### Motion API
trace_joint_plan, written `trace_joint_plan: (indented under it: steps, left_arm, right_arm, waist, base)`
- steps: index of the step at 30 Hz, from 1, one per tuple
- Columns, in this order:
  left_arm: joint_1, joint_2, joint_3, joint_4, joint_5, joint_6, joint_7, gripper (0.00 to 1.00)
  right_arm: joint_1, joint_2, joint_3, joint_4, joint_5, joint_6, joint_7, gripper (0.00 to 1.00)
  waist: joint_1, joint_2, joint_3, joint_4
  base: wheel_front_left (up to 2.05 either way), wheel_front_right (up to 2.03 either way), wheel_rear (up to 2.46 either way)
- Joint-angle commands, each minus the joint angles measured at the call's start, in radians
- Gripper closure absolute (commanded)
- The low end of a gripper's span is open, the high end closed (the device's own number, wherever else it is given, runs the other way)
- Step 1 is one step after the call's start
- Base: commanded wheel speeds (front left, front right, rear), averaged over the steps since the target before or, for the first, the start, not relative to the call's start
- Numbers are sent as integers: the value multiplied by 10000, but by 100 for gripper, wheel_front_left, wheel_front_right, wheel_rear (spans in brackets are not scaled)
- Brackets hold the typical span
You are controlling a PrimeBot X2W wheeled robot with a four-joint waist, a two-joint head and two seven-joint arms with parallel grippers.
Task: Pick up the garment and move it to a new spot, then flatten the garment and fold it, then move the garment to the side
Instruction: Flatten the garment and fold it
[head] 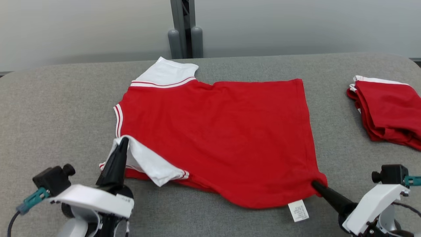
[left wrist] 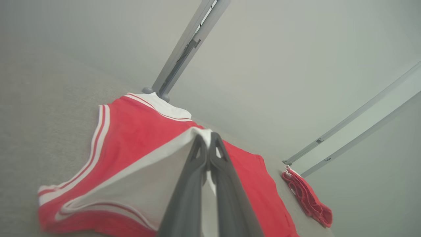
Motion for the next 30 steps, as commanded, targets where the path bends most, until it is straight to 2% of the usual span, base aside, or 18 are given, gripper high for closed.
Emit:
trace_joint_plan:
  steps: [1, 11, 21, 27, 28, 29, 30]
  left_arm:
    - [-383, -44, 8, 297, 38, -140, -59, 100]
    - [-2358, -747, -58, 2590, 342, -949, -544, 100]
    - [-3509, -1133, 224, 4335, 562, -1373, -847, 100]
    - [-3826, -1294, 358, 4895, 640, -1503, -907, 100]
    - [-3882, -1320, 382, 4988, 646, -1529, -907, 100]
    - [-3924, -1350, 400, 5082, 638, -1540, -912, 100]
    - [-3980, -1371, 413, 5184, 659, -1551, -913, 100]
  right_arm:
    - [-220, -45, -63, 1, 206, 5, 65, 100]
    - [-1751, -44, -227, 896, 287, 5, -190, 100]
    - [-3672, -45, -252, 2945, -255, 5, -674, 100]
    - [-4185, -52, -24, 3538, -319, 3, -820, 100]
    - [-4254, -52, 0, 3617, -301, 5, -856, 93]
    - [-4321, -55, 21, 3693, -275, 3, -886, 77]
    - [-4387, -53, 47, 3767, -201, 5, -952, 57]
  waist:
    - [0, -1, 119, -27]
    - [0, -1, 850, -59]
    - [0, -1, 1317, 2]
    - [0, -1, 1401, 26]
    - [0, -1, 1407, 28]
    - [0, -1, 1411, 26]
    - [0, -1, 1412, 21]
  base:
    - [0, 0, 0]
    - [0, 0, 0]
    - [0, 0, 0]
    - [0, 0, 0]
    - [0, 0, 0]
    - [0, 0, 0]
    - [0, 0, 0]
